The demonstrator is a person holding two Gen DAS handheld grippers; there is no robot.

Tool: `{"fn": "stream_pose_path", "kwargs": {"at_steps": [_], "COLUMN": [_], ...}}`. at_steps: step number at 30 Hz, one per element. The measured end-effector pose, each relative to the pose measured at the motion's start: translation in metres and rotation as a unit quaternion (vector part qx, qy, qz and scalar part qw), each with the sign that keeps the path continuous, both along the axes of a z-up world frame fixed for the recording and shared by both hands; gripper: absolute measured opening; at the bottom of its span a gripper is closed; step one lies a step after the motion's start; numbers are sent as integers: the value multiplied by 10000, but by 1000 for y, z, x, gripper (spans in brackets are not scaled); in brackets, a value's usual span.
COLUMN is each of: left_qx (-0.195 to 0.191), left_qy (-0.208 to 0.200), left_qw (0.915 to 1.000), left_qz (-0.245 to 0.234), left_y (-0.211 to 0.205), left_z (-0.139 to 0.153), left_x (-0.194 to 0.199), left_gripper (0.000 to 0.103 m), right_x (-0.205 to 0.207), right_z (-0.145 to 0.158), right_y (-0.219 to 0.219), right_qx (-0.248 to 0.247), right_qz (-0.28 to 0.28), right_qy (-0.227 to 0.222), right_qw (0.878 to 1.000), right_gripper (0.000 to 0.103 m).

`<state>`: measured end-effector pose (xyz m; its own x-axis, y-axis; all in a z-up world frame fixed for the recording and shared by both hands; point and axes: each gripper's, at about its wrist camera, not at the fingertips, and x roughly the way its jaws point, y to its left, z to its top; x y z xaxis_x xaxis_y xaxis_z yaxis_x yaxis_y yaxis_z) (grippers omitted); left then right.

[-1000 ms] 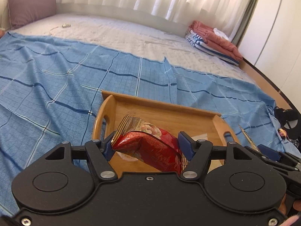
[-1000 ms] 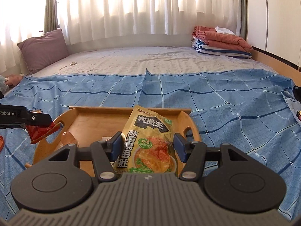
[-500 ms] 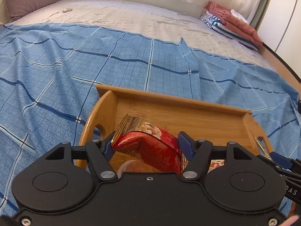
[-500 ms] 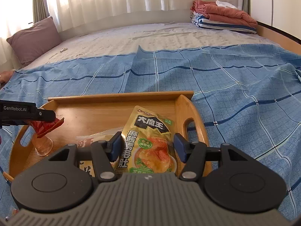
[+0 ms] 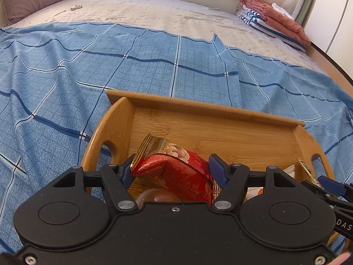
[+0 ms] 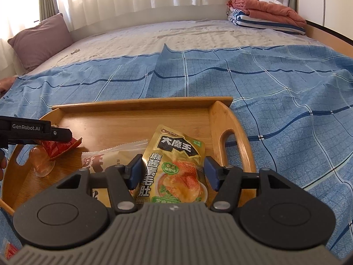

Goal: Organize snacks

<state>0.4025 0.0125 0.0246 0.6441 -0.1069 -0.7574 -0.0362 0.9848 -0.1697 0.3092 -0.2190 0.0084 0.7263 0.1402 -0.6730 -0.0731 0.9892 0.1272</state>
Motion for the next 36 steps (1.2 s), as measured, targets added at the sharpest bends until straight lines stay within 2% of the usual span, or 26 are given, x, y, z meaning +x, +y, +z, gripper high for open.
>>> {"fn": "stream_pose_path", "kwargs": {"at_steps": [11, 15, 17, 19, 21, 29, 36], "left_qx": [47, 26, 56, 100, 101, 199, 325], "left_qy": [-18, 3, 7, -14, -58, -229, -526], "left_qw": [10000, 10000, 10000, 9999, 9999, 9993, 9966], "left_qz": [-38, -31, -38, -22, -8, -201, -537], "left_y": [-2, -2, -2, -2, -2, -4, -5], "left_z": [1, 2, 3, 4, 5, 19, 38], "left_x": [-1, -1, -2, -3, -6, -24, -62], "left_gripper": [67, 68, 72, 81, 89, 94, 97], "right_x": [1, 0, -1, -1, -3, -16, -41], "right_z": [-1, -1, 0, 1, 2, 14, 28], "right_y": [-3, -4, -4, -4, -5, -4, 2], "right_qx": [92, 116, 123, 136, 182, 288, 163], "right_qz": [-21, -17, -24, -30, -38, -47, 46], "right_qy": [17, 18, 7, -3, -34, -153, -303], "right_qw": [10000, 9999, 9999, 9999, 9998, 9995, 9994], "right_gripper": [65, 70, 72, 78, 80, 86, 89]}}
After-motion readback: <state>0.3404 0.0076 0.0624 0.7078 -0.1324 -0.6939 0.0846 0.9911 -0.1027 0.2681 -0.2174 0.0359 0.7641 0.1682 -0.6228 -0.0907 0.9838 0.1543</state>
